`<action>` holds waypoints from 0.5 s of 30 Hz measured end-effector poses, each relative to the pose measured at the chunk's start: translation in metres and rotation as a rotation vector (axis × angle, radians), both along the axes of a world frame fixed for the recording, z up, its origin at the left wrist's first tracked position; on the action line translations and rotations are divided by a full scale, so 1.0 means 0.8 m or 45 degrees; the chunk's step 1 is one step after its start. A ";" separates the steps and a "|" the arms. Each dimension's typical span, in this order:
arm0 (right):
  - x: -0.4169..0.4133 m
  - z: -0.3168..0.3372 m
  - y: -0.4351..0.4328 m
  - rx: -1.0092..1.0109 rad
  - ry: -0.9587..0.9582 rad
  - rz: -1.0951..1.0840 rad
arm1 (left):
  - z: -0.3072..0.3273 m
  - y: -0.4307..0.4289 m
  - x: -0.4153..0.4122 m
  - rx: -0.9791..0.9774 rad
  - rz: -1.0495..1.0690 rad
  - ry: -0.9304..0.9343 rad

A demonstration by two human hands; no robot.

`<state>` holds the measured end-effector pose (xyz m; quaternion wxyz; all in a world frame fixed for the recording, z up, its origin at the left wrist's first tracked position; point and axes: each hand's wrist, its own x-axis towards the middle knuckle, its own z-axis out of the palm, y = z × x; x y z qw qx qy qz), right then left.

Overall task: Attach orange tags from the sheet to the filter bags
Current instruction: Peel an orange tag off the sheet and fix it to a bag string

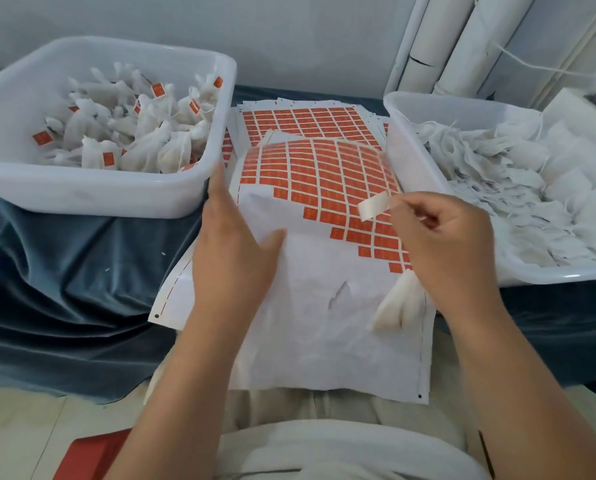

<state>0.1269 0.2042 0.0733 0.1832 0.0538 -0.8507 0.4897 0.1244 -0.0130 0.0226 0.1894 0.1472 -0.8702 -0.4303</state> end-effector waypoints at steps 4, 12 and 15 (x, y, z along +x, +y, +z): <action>0.015 0.013 0.002 -0.304 -0.146 0.078 | -0.004 0.023 0.008 -0.427 0.024 0.082; 0.023 0.007 -0.011 -0.605 -0.315 0.244 | 0.036 0.067 0.037 1.109 -0.695 -0.079; 0.026 0.003 -0.014 -0.614 -0.320 0.271 | 0.038 0.068 0.041 1.148 -0.608 0.049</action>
